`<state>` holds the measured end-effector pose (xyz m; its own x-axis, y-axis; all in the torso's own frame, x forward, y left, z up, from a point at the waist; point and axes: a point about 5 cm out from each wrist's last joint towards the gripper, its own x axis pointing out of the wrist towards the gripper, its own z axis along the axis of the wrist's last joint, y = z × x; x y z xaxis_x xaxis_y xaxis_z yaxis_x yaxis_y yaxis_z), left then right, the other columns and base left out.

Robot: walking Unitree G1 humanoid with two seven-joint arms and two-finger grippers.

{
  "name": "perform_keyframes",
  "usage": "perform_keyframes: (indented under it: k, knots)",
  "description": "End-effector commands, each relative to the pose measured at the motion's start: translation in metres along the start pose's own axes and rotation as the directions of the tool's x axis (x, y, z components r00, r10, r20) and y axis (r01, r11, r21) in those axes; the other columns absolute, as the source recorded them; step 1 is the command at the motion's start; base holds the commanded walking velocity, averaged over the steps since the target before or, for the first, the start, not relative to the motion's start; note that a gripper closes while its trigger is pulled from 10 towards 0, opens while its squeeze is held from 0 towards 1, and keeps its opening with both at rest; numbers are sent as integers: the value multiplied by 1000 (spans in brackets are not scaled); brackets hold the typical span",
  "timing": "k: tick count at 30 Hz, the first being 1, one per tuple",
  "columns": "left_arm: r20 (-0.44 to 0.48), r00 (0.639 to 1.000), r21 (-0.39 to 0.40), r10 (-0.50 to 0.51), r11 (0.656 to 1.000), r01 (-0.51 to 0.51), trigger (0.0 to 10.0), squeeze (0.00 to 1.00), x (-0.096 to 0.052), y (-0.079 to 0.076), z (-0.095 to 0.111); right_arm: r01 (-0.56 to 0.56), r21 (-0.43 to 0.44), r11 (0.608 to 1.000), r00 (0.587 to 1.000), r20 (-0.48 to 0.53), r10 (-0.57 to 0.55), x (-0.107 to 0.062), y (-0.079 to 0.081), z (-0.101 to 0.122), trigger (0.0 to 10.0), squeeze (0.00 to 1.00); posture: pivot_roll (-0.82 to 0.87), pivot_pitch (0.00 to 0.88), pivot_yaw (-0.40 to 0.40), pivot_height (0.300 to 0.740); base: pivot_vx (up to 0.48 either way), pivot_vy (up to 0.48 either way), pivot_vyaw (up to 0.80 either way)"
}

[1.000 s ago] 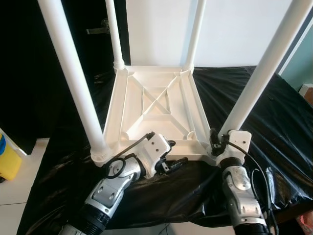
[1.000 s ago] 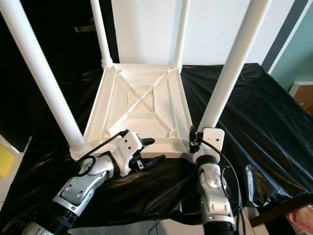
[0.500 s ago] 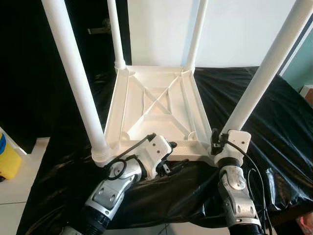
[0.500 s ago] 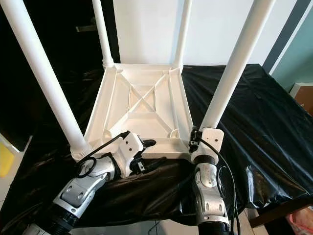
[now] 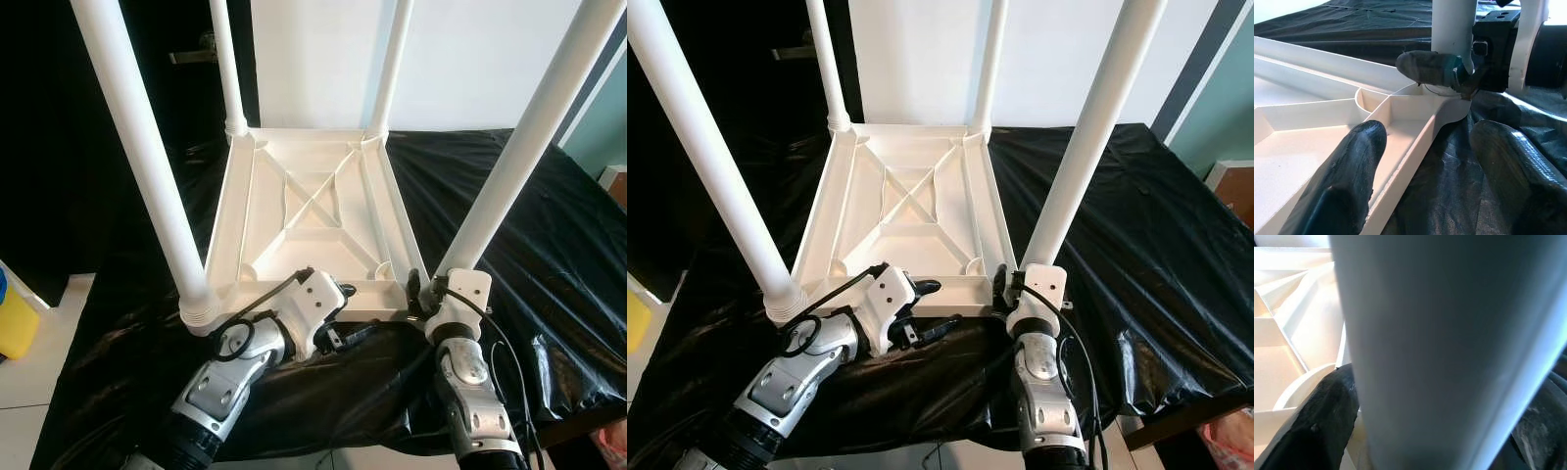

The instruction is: Building children table

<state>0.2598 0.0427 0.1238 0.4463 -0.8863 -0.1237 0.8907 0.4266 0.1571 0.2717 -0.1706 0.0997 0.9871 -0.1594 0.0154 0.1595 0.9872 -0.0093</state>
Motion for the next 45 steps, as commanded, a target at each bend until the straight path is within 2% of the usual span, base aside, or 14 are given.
perform_keyframes:
  k: [1,6,7,9,14,19,20,22,23,30,35,36,41,45]
  knots:
    - [-7,999,-10,-41,999,41,10000,0,1,-5,-2,-12,9,1000,1000,6,12,0,-5,0,10000,1000,-30,0,-42,740,0,0,0]
    - [-8,999,-7,-48,999,48,10000,0,1,-5,-2,-167,-13,986,985,34,167,1,-19,3,10000,1000,-39,0,-34,740,0,0,0]
    - [-9,999,-6,-50,999,50,10000,0,1,-4,-2,-244,-18,970,969,32,245,0,-22,4,10000,0,-40,0,-32,740,0,0,0]
    - [-9,999,-5,-52,999,52,10000,0,1,-4,-2,-294,-20,956,955,30,295,0,-23,4,10000,0,-40,0,-32,740,0,0,0]
    - [-9,998,-4,-65,998,65,10000,0,2,-5,-2,-594,-106,798,804,-26,595,6,-23,9,10000,0,-48,0,-18,740,0,0,0]
    - [-10,998,-4,-66,998,66,10000,0,2,-4,-1,-626,-130,769,778,-38,627,11,-21,10,10000,0,-44,0,-19,740,0,0,0]
    - [-10,998,-3,-66,998,66,10000,0,2,-4,-1,-633,-144,761,772,-41,635,13,-20,10,7725,0,-44,0,-19,740,0,0,0]
    - [-10,998,-3,-66,998,66,10000,0,2,-4,-1,-643,-151,751,764,-45,644,15,-20,10,7725,0,-39,0,-22,740,0,0,0]
    - [-10,998,-1,-64,998,64,10000,0,2,-3,-1,-649,-157,744,758,-51,650,18,-19,9,0,0,-34,0,-25,740,0,0,0]
    - [-9,998,-1,-54,999,54,10000,0,1,-3,-1,-667,-150,730,744,-78,664,20,-23,2,0,0,-28,0,-29,740,0,0,0]
    - [-10,998,-4,-54,999,54,10000,0,-1,-4,-1,-652,-122,748,758,-83,647,15,-28,-4,0,0,-31,0,-24,740,0,0,0]
    - [-11,998,-5,-56,998,56,10000,0,-1,-4,-1,-629,-109,770,777,-79,624,14,-29,-6,9569,0,-34,0,-20,740,0,0,0]
    - [-13,998,-5,-60,998,60,10000,0,0,-4,-2,-589,-89,803,808,-73,585,13,-29,-8,10000,0,-36,0,-18,740,0,0,0]
    - [-11,998,1,-63,998,63,10000,0,0,-2,0,-500,-76,863,866,-38,498,12,-23,-9,10000,0,-40,0,-12,740,0,0,0]
